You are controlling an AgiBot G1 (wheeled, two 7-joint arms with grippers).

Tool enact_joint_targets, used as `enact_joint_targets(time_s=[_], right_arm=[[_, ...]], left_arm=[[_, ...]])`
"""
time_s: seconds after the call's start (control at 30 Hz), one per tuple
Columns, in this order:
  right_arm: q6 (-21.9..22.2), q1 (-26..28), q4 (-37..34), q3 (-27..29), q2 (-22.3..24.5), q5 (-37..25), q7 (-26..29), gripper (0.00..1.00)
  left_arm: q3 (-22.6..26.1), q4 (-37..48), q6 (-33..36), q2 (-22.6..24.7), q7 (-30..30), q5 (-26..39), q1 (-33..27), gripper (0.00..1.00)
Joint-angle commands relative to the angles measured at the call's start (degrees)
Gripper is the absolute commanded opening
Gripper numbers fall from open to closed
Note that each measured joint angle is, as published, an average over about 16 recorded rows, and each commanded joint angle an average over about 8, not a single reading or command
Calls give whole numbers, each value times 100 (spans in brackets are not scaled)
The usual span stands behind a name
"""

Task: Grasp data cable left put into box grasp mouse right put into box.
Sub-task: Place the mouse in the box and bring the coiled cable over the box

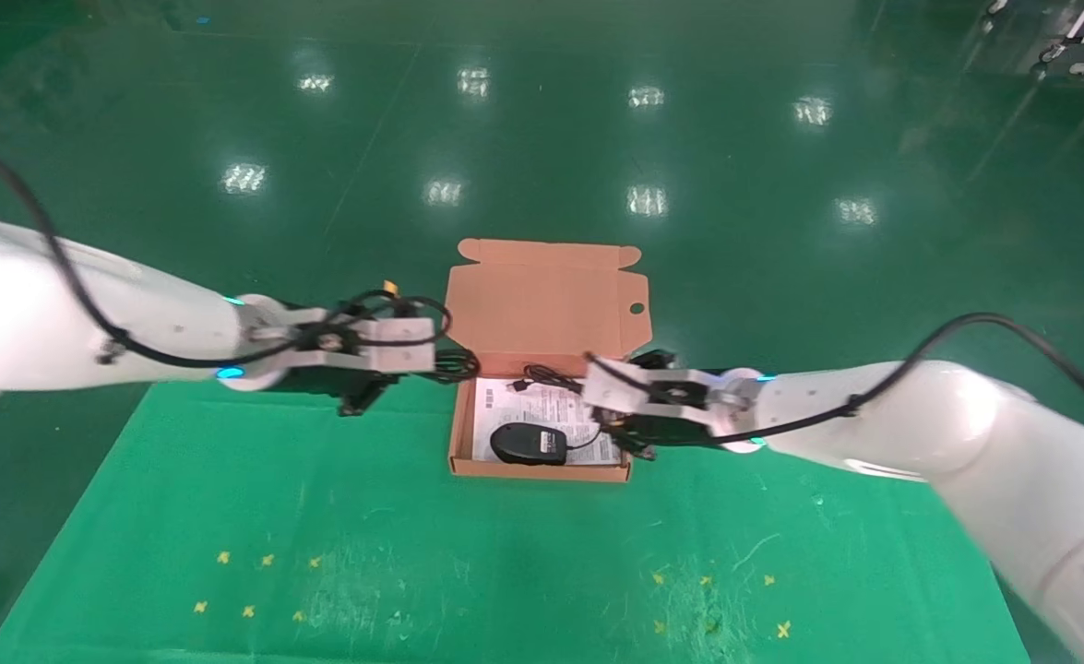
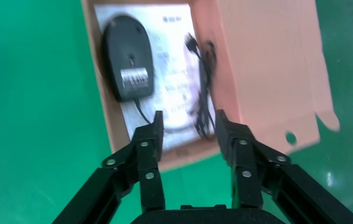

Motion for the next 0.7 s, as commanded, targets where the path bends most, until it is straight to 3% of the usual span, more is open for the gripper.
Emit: enact_joint_targets(time_s=[0.03, 0.43, 0.7], right_arm=[[-6, 9, 66, 15, 119, 8, 16, 100], [-84, 168, 1171, 88, 1365, -112, 330, 100], [-77, 228, 1992, 137, 2093, -224, 743, 100]], left_arm=[[14, 145, -162, 121, 154, -62, 86, 0], [79, 1909, -1377, 1294, 1514, -475, 405, 0], [340, 2277, -1948, 1528, 2313, -1132, 591, 0]])
